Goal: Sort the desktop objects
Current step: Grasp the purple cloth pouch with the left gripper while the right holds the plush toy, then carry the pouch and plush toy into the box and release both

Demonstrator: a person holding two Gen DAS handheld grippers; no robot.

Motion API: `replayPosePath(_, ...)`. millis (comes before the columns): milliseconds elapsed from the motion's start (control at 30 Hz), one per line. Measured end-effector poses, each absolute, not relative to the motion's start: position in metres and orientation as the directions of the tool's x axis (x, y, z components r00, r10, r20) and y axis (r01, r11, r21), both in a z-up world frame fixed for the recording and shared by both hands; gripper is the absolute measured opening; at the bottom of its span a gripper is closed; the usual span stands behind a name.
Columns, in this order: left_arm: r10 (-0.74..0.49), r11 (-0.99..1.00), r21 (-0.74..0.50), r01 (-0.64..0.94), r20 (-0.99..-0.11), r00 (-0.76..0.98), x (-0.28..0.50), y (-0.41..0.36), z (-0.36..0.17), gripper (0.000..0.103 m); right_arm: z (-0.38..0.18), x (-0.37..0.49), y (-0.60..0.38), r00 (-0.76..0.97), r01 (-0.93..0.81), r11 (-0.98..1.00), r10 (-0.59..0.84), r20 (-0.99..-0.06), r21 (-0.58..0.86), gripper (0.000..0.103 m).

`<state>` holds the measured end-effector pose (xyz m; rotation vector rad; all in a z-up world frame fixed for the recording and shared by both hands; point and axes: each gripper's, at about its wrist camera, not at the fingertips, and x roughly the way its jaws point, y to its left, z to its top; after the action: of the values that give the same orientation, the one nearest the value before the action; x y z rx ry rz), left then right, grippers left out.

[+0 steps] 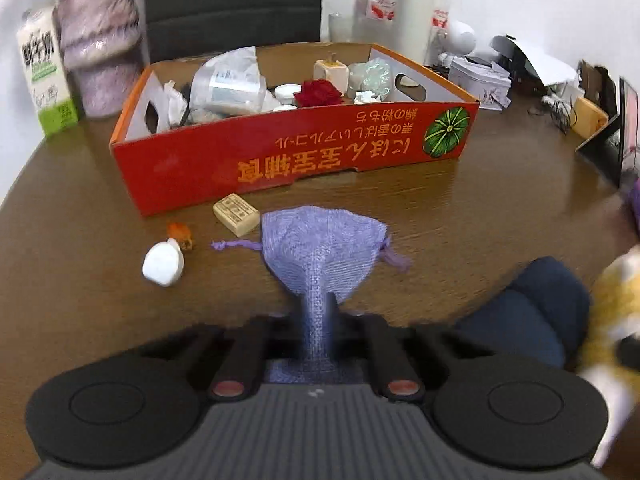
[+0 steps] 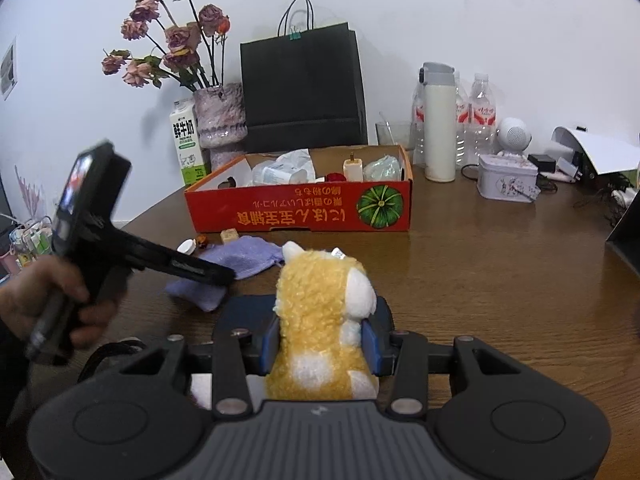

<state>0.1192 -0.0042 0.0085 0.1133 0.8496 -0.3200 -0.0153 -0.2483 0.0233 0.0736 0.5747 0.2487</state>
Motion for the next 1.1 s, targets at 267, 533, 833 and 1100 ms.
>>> replayPosePath(267, -0.273, 0.959, -0.096, 0.268, -0.578, 0.769, 0.036, 0.013, 0.064, 0.006, 0.036, -0.019, -0.242, 0.824, -0.242, 0.960, 0.279, -0.494, 0.138, 0.041)
replayPosePath(533, -0.234, 0.972, -0.145, 0.185, -0.511, 0.827, -0.080, 0.025, 0.064, 0.007, 0.060, -0.062, -0.228, 0.825, -0.312, 0.937, 0.348, -0.444, 0.155, 0.040)
replayPosePath(833, -0.203, 0.978, -0.152, 0.144, -0.516, 0.832, -0.133, 0.015, 0.049, 0.007, 0.049, -0.118, -0.221, 0.794, -0.331, 0.928, 0.371, -0.481, 0.170, 0.040)
replayPosePath(1100, -0.181, 0.983, -0.113, 0.148, -0.397, 0.900, -0.048, 0.031, 0.101, 0.007, 0.084, -0.069, -0.248, 0.854, -0.285, 0.944, 0.330, -0.403, 0.168, 0.040)
